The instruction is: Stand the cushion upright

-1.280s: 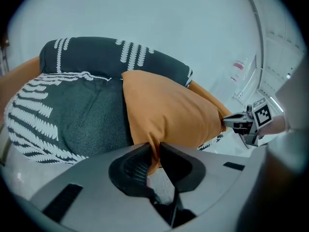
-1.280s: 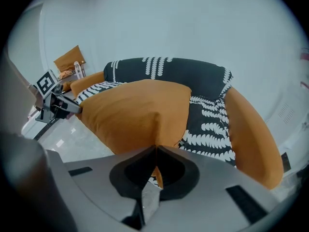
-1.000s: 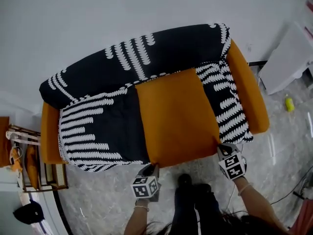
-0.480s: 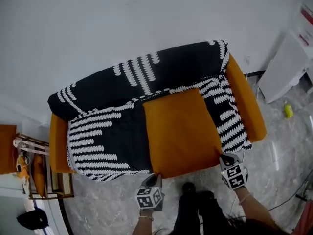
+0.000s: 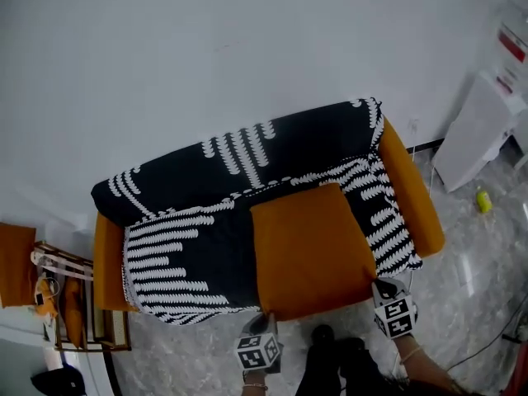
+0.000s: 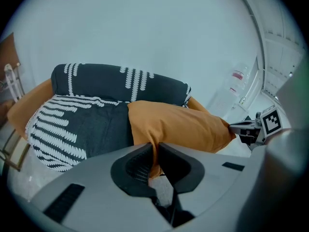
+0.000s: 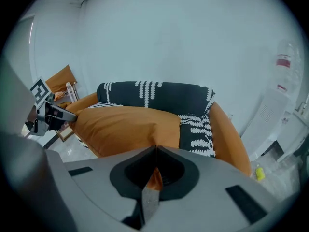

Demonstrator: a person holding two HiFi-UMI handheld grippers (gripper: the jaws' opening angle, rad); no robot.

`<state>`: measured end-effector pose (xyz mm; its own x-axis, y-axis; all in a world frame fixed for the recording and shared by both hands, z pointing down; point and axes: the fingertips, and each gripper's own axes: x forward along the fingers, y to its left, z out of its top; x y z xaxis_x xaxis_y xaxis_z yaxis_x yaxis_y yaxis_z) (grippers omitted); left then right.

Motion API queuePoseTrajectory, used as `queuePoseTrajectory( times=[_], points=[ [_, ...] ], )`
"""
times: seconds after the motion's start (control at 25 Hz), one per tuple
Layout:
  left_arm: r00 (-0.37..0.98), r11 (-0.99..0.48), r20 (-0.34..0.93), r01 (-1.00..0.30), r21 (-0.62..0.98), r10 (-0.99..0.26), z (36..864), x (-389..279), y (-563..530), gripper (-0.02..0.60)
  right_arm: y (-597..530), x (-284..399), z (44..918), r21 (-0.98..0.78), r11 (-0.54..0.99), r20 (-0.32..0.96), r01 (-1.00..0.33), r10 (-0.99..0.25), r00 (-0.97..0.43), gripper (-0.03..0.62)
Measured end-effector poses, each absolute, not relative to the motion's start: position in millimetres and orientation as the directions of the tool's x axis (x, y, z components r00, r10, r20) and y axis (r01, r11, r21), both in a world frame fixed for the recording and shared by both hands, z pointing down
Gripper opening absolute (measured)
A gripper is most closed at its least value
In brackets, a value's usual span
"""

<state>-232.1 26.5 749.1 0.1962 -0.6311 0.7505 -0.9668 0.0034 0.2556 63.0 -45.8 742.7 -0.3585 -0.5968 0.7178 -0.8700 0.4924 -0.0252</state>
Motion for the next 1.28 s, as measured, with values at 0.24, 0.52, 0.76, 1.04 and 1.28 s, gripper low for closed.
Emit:
queuePoseTrajectory(
  times=[0.24, 0.52, 0.76, 1.04, 1.28],
  points=[
    [0.176, 0.029, 0.747, -0.967, 0.253, -0.641, 711.9, -238.2, 20.2, 0.054, -53.9, 59.5, 701.8, -0.038, 0.444, 0.692, -0.895, -0.635, -0.344, 0.011],
    [0.196, 0.019, 0.726, -0.961, 0.277, -0.660, 668.5, -240.6, 14.3, 0.054, -63.4, 59.0, 658.1, -0.053, 0.381, 0.657, -0.923, -0.683, -0.320, 0.011],
    [0.214, -0.007, 0.706, -0.959, 0.284, -0.675, 634.8, -242.9, -0.9, 0.054, -81.9, 57.7, 626.4, -0.052, 0.369, 0.626, -0.928, -0.712, -0.318, 0.011],
    [0.213, -0.015, 0.664, -0.957, 0.290, -0.716, 606.0, -245.9, -40.4, 0.057, -122.3, 56.6, 596.3, -0.042, 0.386, 0.586, -0.921, -0.737, -0.336, 0.011],
    [0.189, -0.010, 0.634, -0.961, 0.275, -0.750, 584.3, -254.4, -72.6, 0.064, -155.4, 48.9, 573.8, -0.049, 0.410, 0.555, -0.911, -0.747, -0.366, 0.012]
  ],
)
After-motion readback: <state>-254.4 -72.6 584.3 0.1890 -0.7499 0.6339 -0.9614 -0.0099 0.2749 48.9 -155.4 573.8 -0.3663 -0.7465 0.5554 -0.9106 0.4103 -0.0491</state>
